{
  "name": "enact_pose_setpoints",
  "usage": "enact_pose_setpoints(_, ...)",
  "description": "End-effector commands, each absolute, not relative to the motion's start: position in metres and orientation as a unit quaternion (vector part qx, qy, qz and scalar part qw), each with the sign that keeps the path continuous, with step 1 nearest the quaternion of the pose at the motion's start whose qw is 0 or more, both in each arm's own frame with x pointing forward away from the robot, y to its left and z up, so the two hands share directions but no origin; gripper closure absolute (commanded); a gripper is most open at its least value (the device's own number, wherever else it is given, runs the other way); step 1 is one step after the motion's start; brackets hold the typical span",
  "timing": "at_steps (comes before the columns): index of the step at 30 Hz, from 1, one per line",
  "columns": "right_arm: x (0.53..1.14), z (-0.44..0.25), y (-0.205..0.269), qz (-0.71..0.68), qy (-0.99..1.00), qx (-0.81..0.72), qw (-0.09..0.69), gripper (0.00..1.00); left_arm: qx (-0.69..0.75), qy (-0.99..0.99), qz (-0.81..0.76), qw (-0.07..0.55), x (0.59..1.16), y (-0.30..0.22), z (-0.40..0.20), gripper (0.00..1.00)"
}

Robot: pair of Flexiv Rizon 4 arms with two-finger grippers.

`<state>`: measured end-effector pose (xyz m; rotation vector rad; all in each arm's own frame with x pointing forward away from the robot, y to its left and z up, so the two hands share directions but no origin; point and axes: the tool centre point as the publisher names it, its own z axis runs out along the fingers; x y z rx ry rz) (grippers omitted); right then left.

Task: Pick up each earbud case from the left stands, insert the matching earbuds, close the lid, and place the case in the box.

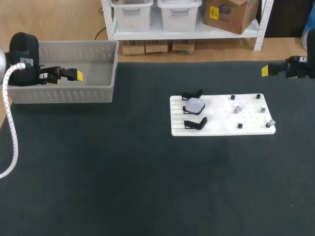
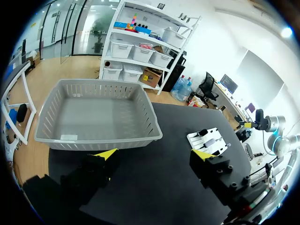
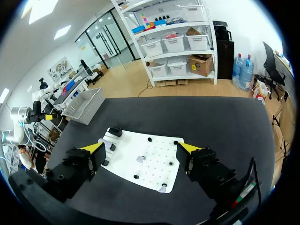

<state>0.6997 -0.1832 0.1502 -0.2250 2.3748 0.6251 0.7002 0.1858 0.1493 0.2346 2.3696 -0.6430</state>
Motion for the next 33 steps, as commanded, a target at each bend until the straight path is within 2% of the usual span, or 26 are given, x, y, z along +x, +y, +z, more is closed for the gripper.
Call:
enact_pose_setpoints(1, 0.699, 0.15, -0.183, 0.239, 0.909, -0.086, 0.331, 0.0, 0.088, 0.909, -0.242, 0.329, 0.701, 0.184, 0.151, 0.0)
enact_pose_setpoints(15, 0.699, 0.15, -0.183, 0.239, 0.909, -0.086, 0.331, 0.0, 0.088, 0.909, -0.242, 0.329, 0.701, 0.184, 0.151, 0.0)
enact_pose_setpoints(18, 0.699, 0.15, -0.183, 0.239, 0.909, -0.086, 0.331, 0.0, 0.078, 0.9, -0.305, 0.3, 0.702, 0.186, 0.151, 0.0)
enact_pose_setpoints(20, 0.699, 0.15, -0.183, 0.239, 0.909, -0.086, 0.331, 0.0, 0.111, 0.872, -0.346, 0.328, 0.698, 0.184, 0.156, 0.0)
enact_pose_setpoints(25, 0.699, 0.15, -0.183, 0.239, 0.909, -0.086, 0.331, 0.0, 0.196, 0.831, -0.384, 0.352, 0.694, 0.171, 0.168, 0.0)
enact_pose_setpoints(33, 0.699, 0.15, -0.183, 0.239, 0.909, -0.086, 0.331, 0.0, 0.359, 0.765, -0.367, 0.388, 0.698, 0.15, 0.179, 0.0)
